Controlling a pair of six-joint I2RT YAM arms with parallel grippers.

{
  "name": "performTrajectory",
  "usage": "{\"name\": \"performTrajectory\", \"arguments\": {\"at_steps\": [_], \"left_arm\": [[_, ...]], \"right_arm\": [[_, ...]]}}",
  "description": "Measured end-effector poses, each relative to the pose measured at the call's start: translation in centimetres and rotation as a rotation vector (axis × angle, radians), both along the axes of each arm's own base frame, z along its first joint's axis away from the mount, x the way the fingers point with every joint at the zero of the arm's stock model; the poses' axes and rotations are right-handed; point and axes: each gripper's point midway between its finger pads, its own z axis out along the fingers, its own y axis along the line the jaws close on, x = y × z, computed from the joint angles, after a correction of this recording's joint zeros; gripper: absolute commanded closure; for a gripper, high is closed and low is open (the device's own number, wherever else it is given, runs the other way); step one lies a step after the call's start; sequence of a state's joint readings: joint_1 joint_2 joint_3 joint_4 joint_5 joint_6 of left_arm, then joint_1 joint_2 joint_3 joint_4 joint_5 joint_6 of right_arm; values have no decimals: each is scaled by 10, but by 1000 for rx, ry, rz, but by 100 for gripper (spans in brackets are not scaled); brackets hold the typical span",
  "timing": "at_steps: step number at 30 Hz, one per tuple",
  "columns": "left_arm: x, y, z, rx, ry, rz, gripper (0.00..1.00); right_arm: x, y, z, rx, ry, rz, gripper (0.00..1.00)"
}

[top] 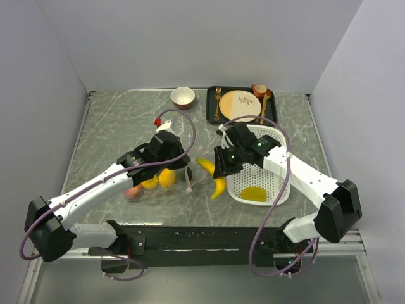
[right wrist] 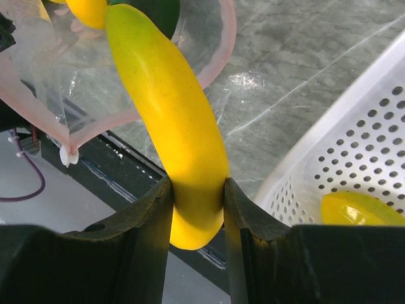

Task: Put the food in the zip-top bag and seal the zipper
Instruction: Place the fake fruit in the zipper food storage bag.

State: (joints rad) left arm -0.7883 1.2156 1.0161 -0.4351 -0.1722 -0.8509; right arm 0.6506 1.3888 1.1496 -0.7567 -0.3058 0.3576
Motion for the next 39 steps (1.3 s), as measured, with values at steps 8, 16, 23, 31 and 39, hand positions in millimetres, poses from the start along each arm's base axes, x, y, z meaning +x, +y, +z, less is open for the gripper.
{"name": "performTrajectory", "arguments": {"at_steps": [8, 16, 23, 31, 39], "left_arm": [[-3, -1, -1, 3, 5, -22, 99], [-9, -6, -2, 8, 7, -82, 99], [-14, -5, -8, 26, 15, -112, 99], [-20, -2, -11, 50, 24, -141, 99], [-24, -5, -10, 31, 36, -151, 99]], "right_arm": [[30, 28, -1, 9, 13, 25, 64], [66, 58, -2, 15, -2, 78, 59], [76, 71, 4, 40, 0, 119, 57], [75, 78, 11, 132, 45, 174, 57], [73, 81, -12, 138, 107, 68, 59]]}}
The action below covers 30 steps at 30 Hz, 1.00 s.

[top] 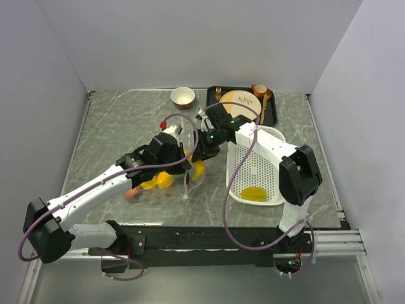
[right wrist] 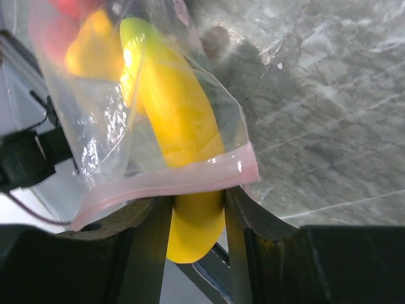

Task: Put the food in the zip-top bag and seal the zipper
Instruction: Place the fake fruit in the zipper food storage bag.

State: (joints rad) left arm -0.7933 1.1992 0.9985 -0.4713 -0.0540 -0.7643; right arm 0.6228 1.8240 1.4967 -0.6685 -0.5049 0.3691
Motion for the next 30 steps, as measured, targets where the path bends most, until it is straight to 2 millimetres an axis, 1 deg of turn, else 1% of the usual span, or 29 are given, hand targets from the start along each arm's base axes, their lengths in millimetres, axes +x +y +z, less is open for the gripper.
{"name": "performTrajectory", "arguments": {"at_steps": [5, 7, 8, 10, 11, 14, 16, 17, 20, 25, 28, 30], "left_arm": [[0, -2, 2, -18, 4, 5, 99], [0, -2, 2, -18, 4, 6, 99], [1, -2, 2, -18, 3, 7, 99], [2, -1, 2, -15, -1, 13, 99], [2, -1, 3, -15, -3, 16, 99], [4, 1, 6, -16, -17, 31, 99], [6, 2, 9, -19, -23, 40, 99], [6, 2, 11, -21, -27, 45, 99], [6, 5, 15, -23, -32, 60, 99], [1, 8, 18, -22, -32, 68, 99], [6, 11, 18, -14, -44, 99, 99], [9, 14, 22, -21, -56, 124, 99]], "right_arm": [[-4, 23, -5, -4, -18, -76, 61], [-6, 29, -8, -3, -19, -113, 60], [-6, 30, -10, -6, -20, -136, 58], [-6, 30, -13, -8, -19, -183, 57], [-4, 29, -14, -5, -19, -207, 55], [1, 27, -16, -19, -34, -269, 40], [4, 25, -15, -34, -61, -290, 35], [4, 25, -14, -37, -72, -292, 29], [6, 24, -10, -37, -106, -291, 22], [-1, 12, -3, -19, -152, -297, 18], [-9, -3, 11, -17, -196, -310, 15], [-13, -15, 23, -21, -234, -332, 14]]}}
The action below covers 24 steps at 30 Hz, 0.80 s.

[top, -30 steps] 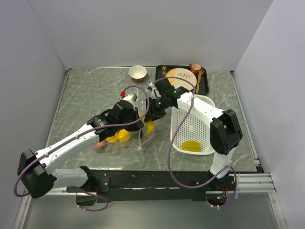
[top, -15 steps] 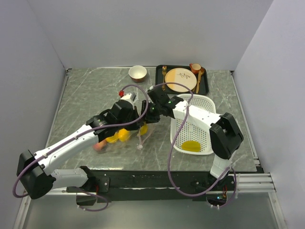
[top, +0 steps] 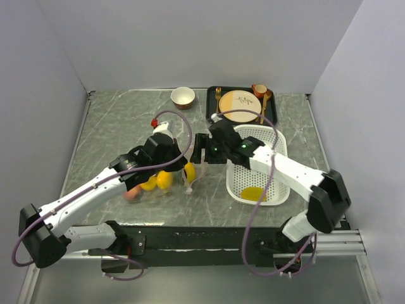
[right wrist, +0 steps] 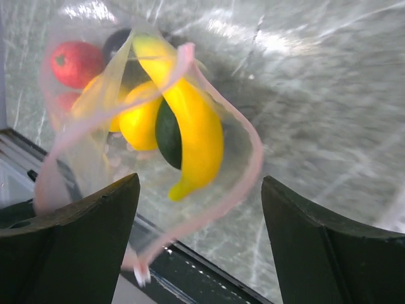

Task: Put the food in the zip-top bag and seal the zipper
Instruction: Place the fake fruit in the zipper food storage bag, then pick up the fake fruit from the bin.

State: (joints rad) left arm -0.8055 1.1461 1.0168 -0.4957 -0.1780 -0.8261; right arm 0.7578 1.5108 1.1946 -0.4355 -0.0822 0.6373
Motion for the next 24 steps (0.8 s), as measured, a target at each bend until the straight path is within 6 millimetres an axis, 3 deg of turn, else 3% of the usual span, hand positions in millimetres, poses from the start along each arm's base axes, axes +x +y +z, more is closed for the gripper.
{"name": "performTrajectory", "arguments": {"at_steps": [4, 7, 9, 11, 14, 18, 24], "left_arm": [[3, 3, 7, -12, -24, 26, 99], [5, 3, 6, -9, -24, 29, 99], [6, 1, 3, -5, -20, 27, 99], [7, -1, 1, -5, -17, 25, 99], [8, -3, -1, -3, -12, 21, 99], [9, -6, -3, -5, -9, 16, 99], [9, -9, -8, -1, 3, 5, 99]], "right_arm": [[1, -36, 32, -22, -95, -108, 1], [9, -85, 42, -57, -126, -262, 0], [14, -122, 33, -86, -107, -379, 0], [10, -165, 11, -130, -59, -514, 0], [-21, -210, -32, -208, 67, -658, 0], [-51, -219, -49, -206, 163, -722, 0], [-57, -215, -46, -119, 199, -797, 0]]}}
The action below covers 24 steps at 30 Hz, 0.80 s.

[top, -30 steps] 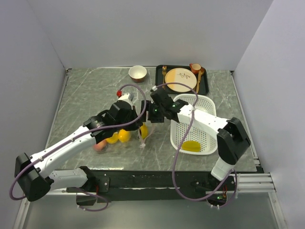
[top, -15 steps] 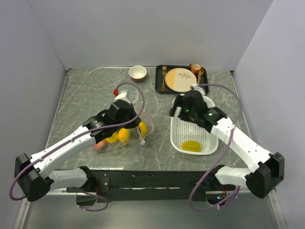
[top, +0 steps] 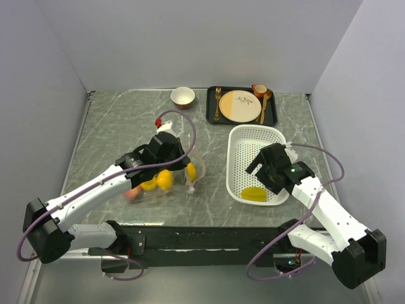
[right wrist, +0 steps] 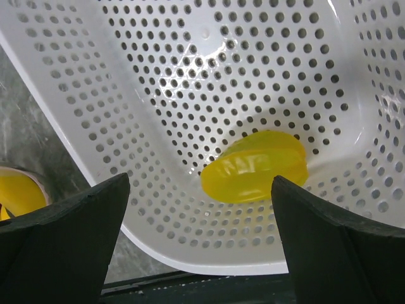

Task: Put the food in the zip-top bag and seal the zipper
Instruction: Pick up the fake fruit from the bin.

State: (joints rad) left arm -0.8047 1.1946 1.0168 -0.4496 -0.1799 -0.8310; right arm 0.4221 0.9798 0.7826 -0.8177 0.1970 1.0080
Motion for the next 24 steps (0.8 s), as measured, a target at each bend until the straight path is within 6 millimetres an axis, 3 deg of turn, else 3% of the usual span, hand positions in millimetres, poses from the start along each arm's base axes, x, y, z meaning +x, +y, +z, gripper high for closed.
{"name": "performTrajectory", "arguments": {"at_steps": [9, 24], "left_arm": [[0, -1, 0, -1, -1, -3, 99], [1, -3, -3, 0, 5, -8, 99]], "right_arm": [[-10, -5, -13, -1, 84, -82, 0], [-15, -3, -47, -62, 237, -62, 0]]}}
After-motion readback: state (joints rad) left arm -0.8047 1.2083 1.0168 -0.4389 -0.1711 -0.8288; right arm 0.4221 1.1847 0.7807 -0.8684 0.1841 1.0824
